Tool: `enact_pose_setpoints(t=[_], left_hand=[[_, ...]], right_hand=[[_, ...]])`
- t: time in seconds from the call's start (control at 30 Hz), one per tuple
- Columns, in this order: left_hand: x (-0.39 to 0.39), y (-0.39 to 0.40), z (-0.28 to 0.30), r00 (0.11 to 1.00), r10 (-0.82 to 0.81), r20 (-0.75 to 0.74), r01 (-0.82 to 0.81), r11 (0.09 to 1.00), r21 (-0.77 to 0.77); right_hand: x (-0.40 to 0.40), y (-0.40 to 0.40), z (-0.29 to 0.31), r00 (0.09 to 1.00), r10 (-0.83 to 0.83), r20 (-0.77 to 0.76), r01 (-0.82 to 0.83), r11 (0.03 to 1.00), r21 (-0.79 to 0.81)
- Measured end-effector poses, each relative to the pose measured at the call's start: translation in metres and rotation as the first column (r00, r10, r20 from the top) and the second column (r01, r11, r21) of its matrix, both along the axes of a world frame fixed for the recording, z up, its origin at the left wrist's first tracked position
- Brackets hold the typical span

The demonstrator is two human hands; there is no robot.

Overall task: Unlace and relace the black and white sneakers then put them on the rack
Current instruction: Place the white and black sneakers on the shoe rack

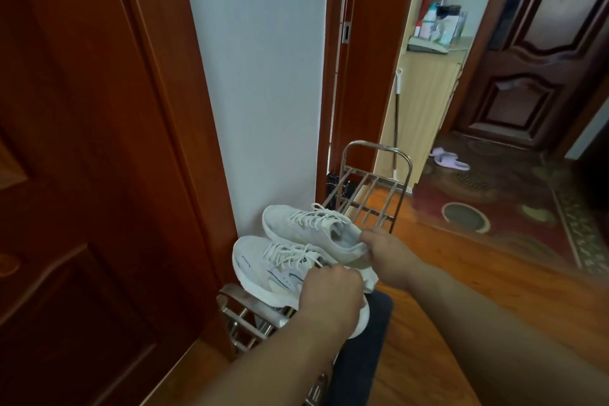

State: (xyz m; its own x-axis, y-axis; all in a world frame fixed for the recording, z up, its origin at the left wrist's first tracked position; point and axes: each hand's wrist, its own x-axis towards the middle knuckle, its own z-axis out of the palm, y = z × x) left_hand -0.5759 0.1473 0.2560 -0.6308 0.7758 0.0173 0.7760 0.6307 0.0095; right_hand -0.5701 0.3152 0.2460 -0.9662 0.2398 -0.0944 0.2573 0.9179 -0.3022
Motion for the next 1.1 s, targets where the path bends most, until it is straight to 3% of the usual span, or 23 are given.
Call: enact_pose_setpoints(t=[0.13,0.3,0.4,0.63,0.73,0.9,1.0,1.1], left_hand=[[0.004,0.008,0.004,0.998,0.028,0.058,-0.029,0.999,0.026],[0.011,0.003,-0.005,0.997,0.053,0.062,-0.051,0.998,-0.029],[0.012,-0.004,0.001,0.997,0.051,0.049,-0.047,0.996,-0.08],[0.047,0.012,0.052,0.996,0.083,0.01,-0.084,0.988,0.128],[0.099,0.041,0.069,1.0,-0.009,-0.011,0.011,0.991,0.135],[0.269,0.079,0.031,0.919,-0.158,0.36,0.189,0.981,-0.05],[0.43,0.101,-0.028,0.799,-0.295,0.524,0.399,0.912,-0.097],[0.58,0.114,-0.093,0.636,-0.425,0.644,0.615,0.784,-0.09]], right_hand=[[-0.003,0.001,-0.004,0.999,0.006,-0.054,-0.007,1.0,-0.019],[-0.002,0.001,-0.002,0.999,0.013,0.049,-0.011,0.999,-0.038],[0.004,-0.006,0.003,0.997,-0.061,0.047,0.068,0.982,-0.176],[0.085,-0.007,0.022,0.976,-0.209,-0.057,0.187,0.945,-0.268],[0.178,0.006,0.023,0.949,-0.315,0.011,0.304,0.905,-0.298],[0.428,0.004,-0.033,0.789,-0.587,0.179,0.609,0.712,-0.35],[0.622,-0.01,-0.089,0.612,-0.735,0.29,0.788,0.535,-0.306],[0.781,-0.026,-0.131,0.391,-0.823,0.412,0.918,0.315,-0.24]])
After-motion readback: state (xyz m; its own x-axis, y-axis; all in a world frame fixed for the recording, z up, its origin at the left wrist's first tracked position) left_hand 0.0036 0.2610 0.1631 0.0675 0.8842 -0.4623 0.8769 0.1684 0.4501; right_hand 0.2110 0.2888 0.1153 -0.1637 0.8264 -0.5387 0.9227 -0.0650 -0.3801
